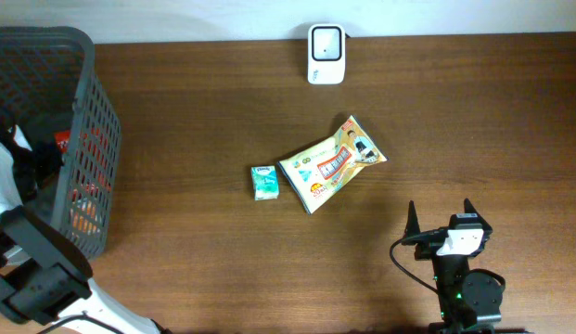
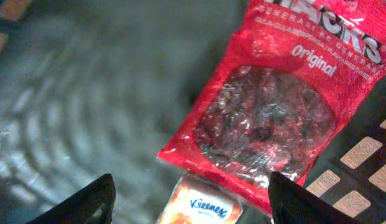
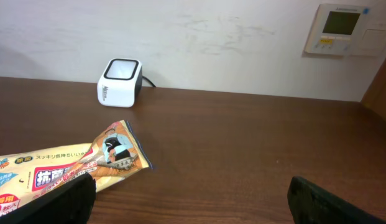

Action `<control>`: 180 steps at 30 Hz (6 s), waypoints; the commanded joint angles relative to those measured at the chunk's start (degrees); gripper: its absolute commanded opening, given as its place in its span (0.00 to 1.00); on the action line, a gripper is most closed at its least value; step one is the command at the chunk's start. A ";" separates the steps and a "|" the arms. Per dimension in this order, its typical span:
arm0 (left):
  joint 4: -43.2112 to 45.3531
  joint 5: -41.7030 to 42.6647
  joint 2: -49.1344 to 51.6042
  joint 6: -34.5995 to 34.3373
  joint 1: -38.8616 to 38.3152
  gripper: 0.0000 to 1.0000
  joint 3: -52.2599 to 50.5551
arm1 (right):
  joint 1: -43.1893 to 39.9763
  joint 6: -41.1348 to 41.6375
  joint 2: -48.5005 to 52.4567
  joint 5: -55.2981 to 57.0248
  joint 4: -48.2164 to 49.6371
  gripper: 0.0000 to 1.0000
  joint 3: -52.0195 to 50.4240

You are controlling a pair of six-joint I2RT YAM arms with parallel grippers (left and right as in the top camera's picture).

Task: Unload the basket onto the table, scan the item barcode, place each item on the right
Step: 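Reach into the basket and grasp the red HACKS candy bag, then carry the red candy bag out and drop it on the snack bag, then lower the left gripper into the basket and grasp the orange-white pack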

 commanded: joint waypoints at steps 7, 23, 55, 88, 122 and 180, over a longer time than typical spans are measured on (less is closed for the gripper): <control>3.78 3.52 8.26 4.74 -2.80 0.78 -0.37 | 0.35 -0.37 -0.37 -0.31 -0.46 0.99 -0.33; -0.61 4.74 11.82 4.50 -2.80 0.00 6.80 | 0.35 -0.37 -0.37 -0.31 -0.46 0.98 -0.33; -35.85 35.26 6.51 3.48 -27.65 0.00 75.08 | 0.35 -0.37 -0.37 -0.31 -0.48 0.98 -0.33; -21.03 21.64 2.21 5.14 -53.57 0.99 40.30 | 0.35 -0.37 -0.37 -0.31 -0.46 0.98 -0.33; -29.83 -10.80 -8.28 -25.92 -5.60 1.00 29.14 | 0.35 -0.37 -0.37 -0.31 -0.46 0.98 -0.33; -11.54 -5.46 9.38 -23.54 -1.84 0.46 -2.38 | 0.35 -0.37 -0.37 -0.31 -0.46 0.98 -0.33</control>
